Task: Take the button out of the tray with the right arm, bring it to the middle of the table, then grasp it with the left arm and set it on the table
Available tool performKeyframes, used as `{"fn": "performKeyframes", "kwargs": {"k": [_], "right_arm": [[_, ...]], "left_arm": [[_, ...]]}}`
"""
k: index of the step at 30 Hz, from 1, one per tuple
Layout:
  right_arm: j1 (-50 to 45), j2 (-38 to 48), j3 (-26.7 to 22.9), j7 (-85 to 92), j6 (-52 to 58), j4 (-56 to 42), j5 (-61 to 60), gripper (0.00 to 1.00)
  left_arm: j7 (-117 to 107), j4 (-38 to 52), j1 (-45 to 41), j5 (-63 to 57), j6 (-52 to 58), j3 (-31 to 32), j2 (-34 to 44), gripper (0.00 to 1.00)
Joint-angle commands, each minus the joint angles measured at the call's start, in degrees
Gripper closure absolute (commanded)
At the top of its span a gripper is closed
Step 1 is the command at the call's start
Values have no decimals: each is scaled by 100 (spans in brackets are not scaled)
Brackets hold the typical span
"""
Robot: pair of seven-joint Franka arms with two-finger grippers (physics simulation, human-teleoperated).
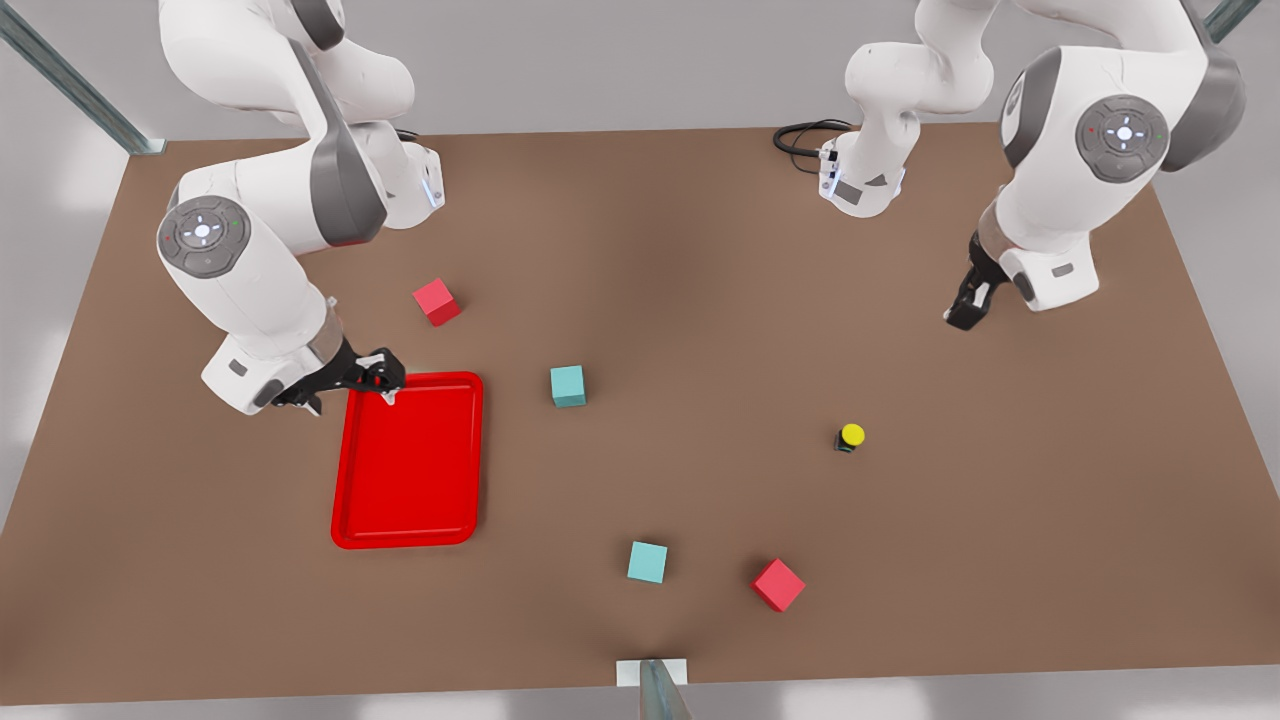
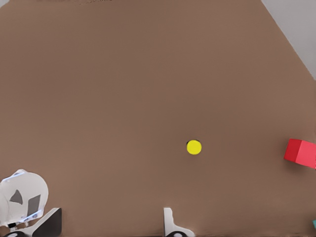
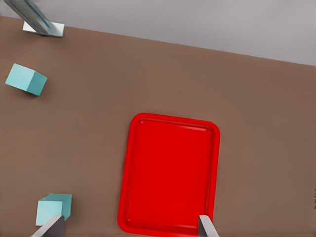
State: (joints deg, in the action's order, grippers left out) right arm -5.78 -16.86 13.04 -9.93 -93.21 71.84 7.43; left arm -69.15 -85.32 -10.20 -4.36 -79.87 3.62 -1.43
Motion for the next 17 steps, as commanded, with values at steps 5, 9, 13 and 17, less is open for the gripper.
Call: {"fn": "performKeyframes", "kwargs": {"k": [5, 9, 13, 17], "right_arm": [[-11, 7, 14, -18, 13, -3, -5, 0], [-2, 7, 14, -36, 4, -3, -5, 0], [-2, 7, 5, -27, 4, -3, -5, 0], [59, 7, 14, -18, 4, -3, -14, 0]], "left_arm": [[7645, -11, 9, 102, -107, -1, 64, 0], [7610, -11, 9, 102, -107, -1, 55, 0], [7583, -11, 9, 102, -107, 7, 55, 0], [7574, -11, 1, 102, -107, 7, 55, 0]]}}
